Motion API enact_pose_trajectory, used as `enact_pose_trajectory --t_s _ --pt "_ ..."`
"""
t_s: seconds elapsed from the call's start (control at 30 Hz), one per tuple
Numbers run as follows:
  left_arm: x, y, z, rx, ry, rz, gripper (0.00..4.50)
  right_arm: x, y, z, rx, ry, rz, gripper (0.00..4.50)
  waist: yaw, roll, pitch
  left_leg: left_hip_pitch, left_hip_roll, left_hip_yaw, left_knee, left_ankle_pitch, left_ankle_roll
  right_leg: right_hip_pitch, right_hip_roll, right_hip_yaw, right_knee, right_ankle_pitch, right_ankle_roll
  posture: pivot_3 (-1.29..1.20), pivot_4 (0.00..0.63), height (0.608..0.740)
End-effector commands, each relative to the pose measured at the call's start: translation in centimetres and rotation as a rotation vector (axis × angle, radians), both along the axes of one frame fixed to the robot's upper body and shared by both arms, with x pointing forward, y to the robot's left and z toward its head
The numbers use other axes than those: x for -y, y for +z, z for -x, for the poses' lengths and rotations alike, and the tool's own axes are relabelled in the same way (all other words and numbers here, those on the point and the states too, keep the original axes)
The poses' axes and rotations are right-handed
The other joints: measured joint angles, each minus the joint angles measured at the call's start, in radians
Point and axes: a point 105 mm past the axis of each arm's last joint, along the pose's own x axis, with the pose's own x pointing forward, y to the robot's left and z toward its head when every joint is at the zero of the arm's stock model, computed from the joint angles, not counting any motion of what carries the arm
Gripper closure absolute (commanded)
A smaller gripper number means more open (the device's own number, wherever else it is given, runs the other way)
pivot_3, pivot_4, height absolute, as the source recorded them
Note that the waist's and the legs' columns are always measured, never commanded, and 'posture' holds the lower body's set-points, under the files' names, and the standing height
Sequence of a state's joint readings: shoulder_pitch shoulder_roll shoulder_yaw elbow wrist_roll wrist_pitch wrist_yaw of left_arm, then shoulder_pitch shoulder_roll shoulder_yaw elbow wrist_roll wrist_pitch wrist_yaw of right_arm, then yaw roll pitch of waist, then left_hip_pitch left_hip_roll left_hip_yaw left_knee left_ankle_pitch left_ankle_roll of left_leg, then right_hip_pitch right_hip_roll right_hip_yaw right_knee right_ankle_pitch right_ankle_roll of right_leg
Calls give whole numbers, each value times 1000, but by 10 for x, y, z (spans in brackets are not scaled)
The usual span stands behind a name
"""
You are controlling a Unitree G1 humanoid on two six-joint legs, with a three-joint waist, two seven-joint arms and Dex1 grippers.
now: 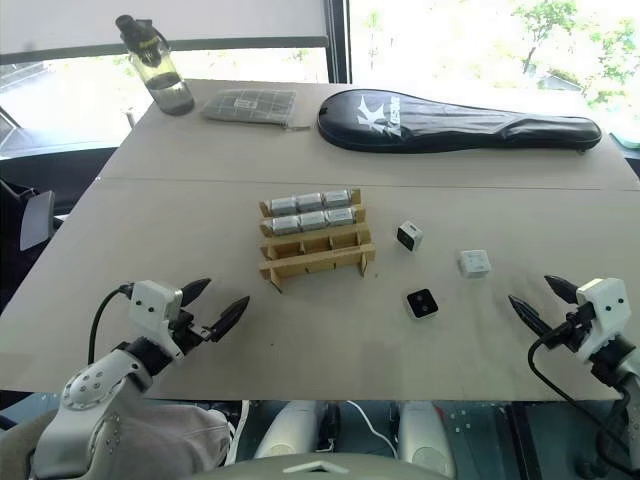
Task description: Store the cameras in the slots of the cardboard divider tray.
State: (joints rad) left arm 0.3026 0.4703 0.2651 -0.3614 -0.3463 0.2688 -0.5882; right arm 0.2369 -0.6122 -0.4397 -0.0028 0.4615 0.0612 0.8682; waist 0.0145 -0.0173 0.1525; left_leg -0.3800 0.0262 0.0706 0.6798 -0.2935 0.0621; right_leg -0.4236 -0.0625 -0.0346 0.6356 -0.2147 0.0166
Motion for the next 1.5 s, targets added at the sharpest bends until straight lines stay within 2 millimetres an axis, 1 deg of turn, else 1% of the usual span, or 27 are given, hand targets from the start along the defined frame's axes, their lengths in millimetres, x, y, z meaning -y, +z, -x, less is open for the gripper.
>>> enact_pose_trajectory --t_s 0.03,0.3,0.77,0.9,1.0,1.1,1.17,1.27,1.37,1.43,1.5 --pt "2 11 1 49 -22 -13 0 0 8 1 33 13 22 378 0 0 0 0 0 0 0 0 0 0 0 0 0 0 0 0 150 740" --pt "1 12 0 51 -23 -2 0 -1 4 3 23 14 20 378 0 0 0 0 0 0 0 0 0 0 0 0 0 0 0 0 150 740" --pt "2 13 0 50 -32 -3 0 0 3 4 26 9 20 378 0 0 0 0 0 0 0 0 0 0 0 0 0 0 0 0 150 740" --pt "2 14 1 49 -44 -6 0 -5 1 6 16 22 15 378 0 0 0 0 0 0 0 0 0 0 0 0 0 0 0 0 150 740" --pt "7 16 6 24 -134 -24 0 -17 -8 15 -14 53 -4 378 1 0 0 0 0 0 0 0 0 0 0 0 0 0 0 0 150 740" --pt "12 30 10 24 -255 -11 0 -30 -18 24 -38 74 -25 378 0 0 0 0 1 -1 0 0 0 0 0 -1 0 0 0 0 150 740" --pt "16 40 13 21 -344 -10 0 -45 -23 30 -42 100 -44 378 0 0 0 0 1 -1 0 0 0 -1 0 -1 0 0 0 0 150 740" --pt "26 56 15 38 -475 -16 0 -77 -23 34 -24 134 -81 378 0 1 0 0 1 -1 0 0 0 -1 -1 -1 0 -2 3 0 150 740" --pt "34 68 17 40 -585 -26 0 -95 -23 33 6 97 -90 378 -2 2 0 0 2 -1 0 0 -1 -1 0 -2 0 -2 3 0 150 740" --pt "40 76 19 42 -669 -40 0 -111 -24 35 18 93 -89 378 -2 2 0 0 2 0 0 0 -1 -2 0 -1 1 -2 3 0 150 740" --pt "43 81 19 42 -718 -52 0 -120 -27 37 8 76 -64 378 0 2 0 -2 1 0 -1 0 -1 -3 -1 0 1 -2 3 0 150 740"
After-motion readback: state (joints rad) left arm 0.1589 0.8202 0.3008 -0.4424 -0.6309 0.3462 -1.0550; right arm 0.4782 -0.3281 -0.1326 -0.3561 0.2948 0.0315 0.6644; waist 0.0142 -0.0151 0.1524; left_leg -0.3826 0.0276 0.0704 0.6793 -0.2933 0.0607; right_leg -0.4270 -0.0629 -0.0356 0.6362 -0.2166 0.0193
